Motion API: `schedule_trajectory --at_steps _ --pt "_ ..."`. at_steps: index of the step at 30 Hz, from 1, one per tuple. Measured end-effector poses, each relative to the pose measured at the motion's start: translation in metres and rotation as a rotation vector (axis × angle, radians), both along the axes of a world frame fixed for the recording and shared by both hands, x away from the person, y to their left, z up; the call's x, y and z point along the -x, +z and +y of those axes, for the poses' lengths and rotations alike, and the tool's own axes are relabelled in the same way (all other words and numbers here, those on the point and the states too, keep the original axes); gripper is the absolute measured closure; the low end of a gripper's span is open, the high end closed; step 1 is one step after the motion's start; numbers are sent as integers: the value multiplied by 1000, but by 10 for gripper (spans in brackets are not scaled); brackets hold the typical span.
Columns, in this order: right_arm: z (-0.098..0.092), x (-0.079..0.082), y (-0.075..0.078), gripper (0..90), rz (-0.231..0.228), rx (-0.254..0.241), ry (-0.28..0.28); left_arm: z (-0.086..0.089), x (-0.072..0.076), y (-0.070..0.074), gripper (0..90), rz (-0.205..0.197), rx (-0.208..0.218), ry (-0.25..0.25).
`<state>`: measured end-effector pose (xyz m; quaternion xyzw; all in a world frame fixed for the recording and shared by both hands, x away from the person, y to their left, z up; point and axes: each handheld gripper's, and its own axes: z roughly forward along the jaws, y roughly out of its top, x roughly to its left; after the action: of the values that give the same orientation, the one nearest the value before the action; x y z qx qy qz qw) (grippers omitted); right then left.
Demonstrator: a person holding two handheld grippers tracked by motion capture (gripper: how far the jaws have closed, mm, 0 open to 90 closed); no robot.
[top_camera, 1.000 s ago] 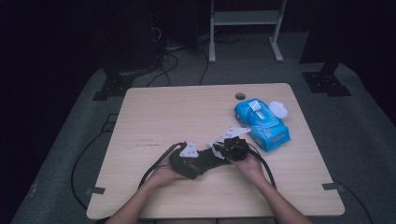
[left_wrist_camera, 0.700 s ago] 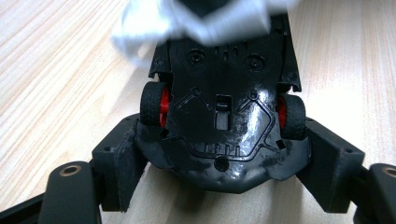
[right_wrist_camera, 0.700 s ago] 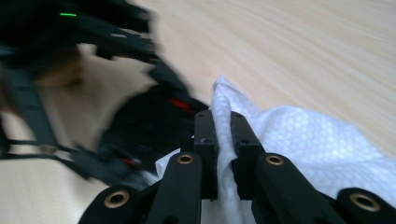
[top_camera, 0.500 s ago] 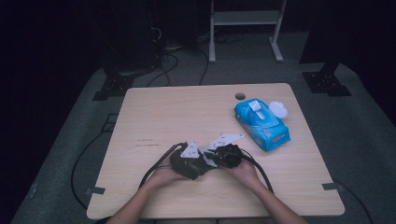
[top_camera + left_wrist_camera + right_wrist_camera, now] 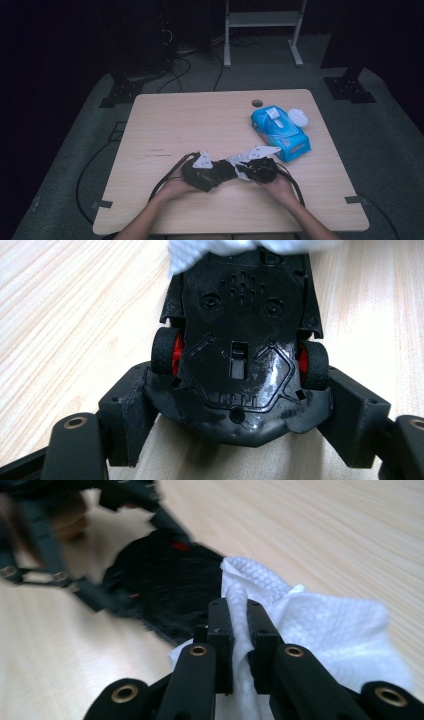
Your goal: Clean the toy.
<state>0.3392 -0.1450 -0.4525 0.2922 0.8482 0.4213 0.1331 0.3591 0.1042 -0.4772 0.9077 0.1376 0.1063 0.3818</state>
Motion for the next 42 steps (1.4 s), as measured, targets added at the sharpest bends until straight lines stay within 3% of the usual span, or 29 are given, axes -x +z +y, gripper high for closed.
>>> schedule_trajectory --at_steps 2,6,8,13,15,18,20,25,28,32,37,42 --pt "-1 1 1 831 -14 22 1 0 0 0 235 -3 0 0" --pt "-22 -1 2 833 -1 37 -74 0 0 0 235 1 2 2" --pt "-25 0 2 833 3 38 -83 0 0 0 235 -3 -1 2" --pt "2 7 0 832 -4 6 -3 0 0 0 235 0 -3 7" --pt "17 8 -3 832 29 -27 55 -1 0 0 235 -1 -1 8" --pt "30 12 -2 832 -12 15 87 0 0 0 235 3 2 8" --pt "25 10 -1 832 -13 25 71 1 0 0 235 2 3 7" --pt "-14 0 2 833 9 29 -51 2 -1 0 235 2 -3 5" --pt "-26 -4 2 832 17 20 -82 0 -1 1 235 -3 -7 4" --pt "-19 -15 3 832 20 3 -101 -3 0 1 235 -16 -12 -4" --pt "8 -33 5 832 -6 8 -83 -2 -1 1 235 -4 -8 0" --pt "-4 -38 5 833 9 -12 -128 3 -3 0 235 2 -4 7"
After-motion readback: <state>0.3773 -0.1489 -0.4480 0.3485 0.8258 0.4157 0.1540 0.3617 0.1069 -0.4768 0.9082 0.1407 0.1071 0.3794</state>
